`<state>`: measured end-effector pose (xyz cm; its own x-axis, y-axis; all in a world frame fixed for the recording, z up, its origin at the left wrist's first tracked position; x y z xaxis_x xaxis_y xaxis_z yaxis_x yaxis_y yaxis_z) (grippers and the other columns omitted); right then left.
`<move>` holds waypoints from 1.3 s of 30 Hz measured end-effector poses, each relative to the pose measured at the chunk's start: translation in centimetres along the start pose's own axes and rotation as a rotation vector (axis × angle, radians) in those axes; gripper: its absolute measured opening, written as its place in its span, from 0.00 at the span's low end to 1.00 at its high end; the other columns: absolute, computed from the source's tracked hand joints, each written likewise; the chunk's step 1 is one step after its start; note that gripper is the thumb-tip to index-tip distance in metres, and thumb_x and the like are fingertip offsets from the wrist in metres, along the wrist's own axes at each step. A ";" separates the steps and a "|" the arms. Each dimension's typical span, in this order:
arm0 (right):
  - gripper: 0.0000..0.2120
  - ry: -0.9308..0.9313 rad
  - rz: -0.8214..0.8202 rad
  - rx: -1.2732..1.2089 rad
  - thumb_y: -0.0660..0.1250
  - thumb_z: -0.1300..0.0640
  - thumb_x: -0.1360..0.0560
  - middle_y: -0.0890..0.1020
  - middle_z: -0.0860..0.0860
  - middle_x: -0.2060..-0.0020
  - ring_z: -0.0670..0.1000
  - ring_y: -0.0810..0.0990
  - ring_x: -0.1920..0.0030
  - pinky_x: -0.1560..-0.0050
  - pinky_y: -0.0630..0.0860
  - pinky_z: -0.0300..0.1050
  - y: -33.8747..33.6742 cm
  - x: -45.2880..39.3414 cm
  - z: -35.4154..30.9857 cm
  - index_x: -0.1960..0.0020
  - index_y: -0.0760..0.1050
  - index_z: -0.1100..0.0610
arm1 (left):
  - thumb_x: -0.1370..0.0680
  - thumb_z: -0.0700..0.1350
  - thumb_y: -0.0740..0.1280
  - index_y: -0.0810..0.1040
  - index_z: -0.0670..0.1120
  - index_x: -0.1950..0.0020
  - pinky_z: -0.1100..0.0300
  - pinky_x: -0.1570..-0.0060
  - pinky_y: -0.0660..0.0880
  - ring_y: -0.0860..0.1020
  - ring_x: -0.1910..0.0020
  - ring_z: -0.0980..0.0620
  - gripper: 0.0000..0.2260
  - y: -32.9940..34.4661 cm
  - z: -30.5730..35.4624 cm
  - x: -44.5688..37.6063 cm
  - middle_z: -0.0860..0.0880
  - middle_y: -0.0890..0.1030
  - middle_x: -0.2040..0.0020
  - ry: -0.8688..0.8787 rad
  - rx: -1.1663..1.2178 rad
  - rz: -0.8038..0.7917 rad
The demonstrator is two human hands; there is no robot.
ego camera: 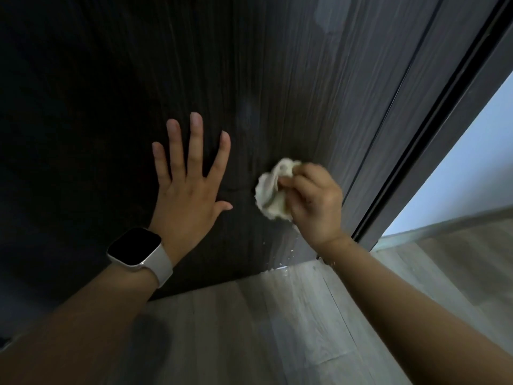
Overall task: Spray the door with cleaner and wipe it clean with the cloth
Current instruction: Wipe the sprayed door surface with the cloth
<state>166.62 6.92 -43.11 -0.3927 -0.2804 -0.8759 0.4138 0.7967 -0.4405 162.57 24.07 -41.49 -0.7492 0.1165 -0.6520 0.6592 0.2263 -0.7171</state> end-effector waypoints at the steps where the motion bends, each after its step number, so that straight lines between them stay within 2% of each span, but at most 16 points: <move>1: 0.05 0.008 0.057 -0.023 0.67 0.67 0.28 0.78 0.58 0.58 0.56 0.76 0.57 0.57 0.73 0.45 -0.4 -0.9 0.0 0.55 0.81 0.65 | 0.36 0.59 0.77 0.39 0.47 0.21 0.40 0.30 0.30 0.41 0.26 0.32 0.59 0.0 0.0 0.0 0.37 0.39 0.24 0.001 -0.002 0.000; 3: 0.06 -0.007 0.001 -0.011 0.67 0.64 0.27 0.77 0.55 0.55 0.55 0.75 0.56 0.56 0.74 0.46 0.9 0.6 -0.1 0.55 0.81 0.64 | 0.36 0.60 0.77 0.39 0.47 0.21 0.40 0.30 0.30 0.40 0.26 0.32 0.59 0.1 0.0 0.0 0.38 0.36 0.25 -0.002 0.003 0.001; 6: 0.09 0.034 -0.285 0.046 0.63 0.59 0.27 0.77 0.55 0.57 0.56 0.75 0.59 0.63 0.76 0.50 4.2 6.6 0.9 0.55 0.81 0.60 | 0.36 0.60 0.77 0.38 0.48 0.21 0.41 0.30 0.28 0.37 0.26 0.34 0.59 0.2 -0.1 0.1 0.38 0.36 0.25 -0.007 0.008 0.000; 8: 0.09 0.073 -0.333 0.055 0.62 0.59 0.27 0.78 0.55 0.59 0.57 0.76 0.62 0.67 0.76 0.51 4.5 6.5 1.0 0.55 0.81 0.60 | 0.36 0.59 0.77 0.38 0.48 0.22 0.41 0.30 0.28 0.38 0.26 0.34 0.59 0.2 0.0 0.1 0.38 0.37 0.24 -0.005 0.004 -0.008; 12: 0.05 0.029 -0.018 -0.036 0.67 0.65 0.28 0.79 0.57 0.59 0.55 0.76 0.59 0.60 0.74 0.45 1.5 -0.8 -2.0 0.56 0.81 0.63 | 0.36 0.60 0.77 0.37 0.48 0.22 0.38 0.31 0.32 0.40 0.26 0.33 0.59 0.0 -0.1 -0.1 0.39 0.36 0.25 -0.005 -0.005 0.002; 14: 0.04 -0.008 0.047 -0.058 0.68 0.65 0.27 0.79 0.57 0.58 0.54 0.76 0.58 0.57 0.73 0.43 1.4 -1.5 -2.4 0.55 0.82 0.64 | 0.36 0.60 0.77 0.36 0.48 0.22 0.38 0.30 0.32 0.39 0.26 0.34 0.60 -0.1 -0.2 -0.2 0.39 0.36 0.25 -0.007 -0.004 0.005; 20: 0.10 -0.081 -0.364 0.106 0.62 0.58 0.27 0.77 0.52 0.55 0.51 0.72 0.58 0.66 0.77 0.46 6.3 7.4 -0.8 0.53 0.81 0.58 | 0.34 0.59 0.76 0.36 0.49 0.22 0.40 0.29 0.30 0.37 0.26 0.35 0.58 -0.1 0.0 0.2 0.39 0.35 0.24 -0.001 0.003 0.007; 24: 0.08 0.016 -0.147 0.006 0.63 0.61 0.25 0.78 0.58 0.55 0.55 0.75 0.53 0.53 0.75 0.47 2.4 3.3 0.1 0.52 0.79 0.62 | 0.29 0.58 0.73 0.42 0.50 0.20 0.42 0.27 0.34 0.40 0.24 0.37 0.50 -0.9 -0.2 0.3 0.41 0.40 0.22 -0.005 0.037 0.042; 27: 0.04 0.311 0.287 -0.030 0.64 0.67 0.25 0.73 0.54 0.56 0.49 0.73 0.55 0.54 0.72 0.47 -4.3 -0.7 3.9 0.52 0.76 0.65 | 0.25 0.56 0.69 0.50 0.50 0.20 0.45 0.26 0.42 0.48 0.24 0.40 0.40 -2.8 -1.1 0.3 0.42 0.48 0.22 -0.036 0.058 0.171; 29: 0.08 0.572 0.627 -0.057 0.65 0.64 0.25 0.72 0.51 0.53 0.41 0.72 0.55 0.53 0.73 0.40 -7.8 -2.1 6.7 0.47 0.75 0.65 | 0.25 0.56 0.68 0.50 0.50 0.20 0.45 0.26 0.41 0.49 0.24 0.41 0.40 -4.0 -2.3 -0.3 0.42 0.49 0.23 -0.078 0.042 0.229; 31: 0.08 0.600 0.798 -0.107 0.64 0.65 0.25 0.71 0.51 0.51 0.37 0.72 0.55 0.52 0.71 0.35 -8.5 -3.7 6.4 0.46 0.75 0.67 | 0.27 0.58 0.68 0.49 0.50 0.20 0.43 0.27 0.35 0.46 0.24 0.40 0.42 -4.5 -3.2 -1.4 0.42 0.46 0.23 -0.121 0.069 0.223; 32: 0.07 0.514 0.783 -0.101 0.64 0.67 0.25 0.72 0.52 0.52 0.39 0.72 0.54 0.51 0.72 0.39 -7.8 -4.8 4.7 0.48 0.75 0.68 | 0.27 0.58 0.69 0.49 0.50 0.20 0.43 0.28 0.33 0.44 0.23 0.39 0.43 -4.5 -3.3 -1.8 0.42 0.45 0.23 -0.121 0.085 0.207; 34: 0.05 0.256 0.575 -0.101 0.65 0.69 0.25 0.72 0.53 0.52 0.48 0.72 0.50 0.48 0.72 0.49 -4.3 -6.1 -0.4 0.50 0.76 0.68 | 0.27 0.59 0.68 0.47 0.49 0.20 0.41 0.29 0.31 0.42 0.23 0.38 0.44 -4.3 -3.2 -2.0 0.41 0.44 0.22 -0.101 0.080 0.187; 36: 0.06 0.077 0.335 -0.124 0.67 0.68 0.26 0.73 0.51 0.51 0.50 0.72 0.48 0.47 0.72 0.47 -1.3 -6.0 -3.9 0.50 0.80 0.65 | 0.25 0.59 0.66 0.45 0.49 0.20 0.40 0.28 0.32 0.38 0.23 0.41 0.43 -4.1 -3.2 -1.8 0.41 0.43 0.22 -0.093 0.068 0.185; 38: 0.06 0.069 0.292 -0.148 0.69 0.69 0.27 0.74 0.51 0.53 0.50 0.74 0.50 0.49 0.72 0.42 -2.1 -6.6 -3.0 0.51 0.82 0.63 | 0.23 0.59 0.62 0.45 0.49 0.20 0.40 0.28 0.32 0.35 0.23 0.44 0.39 -4.0 -3.3 -1.8 0.41 0.42 0.22 -0.088 0.092 0.189; 39: 0.05 0.131 0.371 -0.144 0.69 0.69 0.27 0.74 0.52 0.54 0.47 0.75 0.51 0.50 0.72 0.40 -3.9 -7.2 -1.4 0.53 0.82 0.63 | 0.23 0.59 0.59 0.46 0.49 0.20 0.41 0.28 0.32 0.35 0.23 0.44 0.37 -4.2 -3.4 -1.8 0.40 0.43 0.21 -0.084 0.103 0.187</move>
<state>166.64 6.57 -34.81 -0.3433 0.1029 -0.9336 0.4313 0.9002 -0.0594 160.97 26.19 -36.51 -0.6083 0.0657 -0.7910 0.7923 0.1082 -0.6004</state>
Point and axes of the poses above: each hand's wrist, its own x-axis away from the middle knuckle, its own y-axis out of the palm, z = x × y, the point moved 9 cm from there along -x, towards the middle knuckle
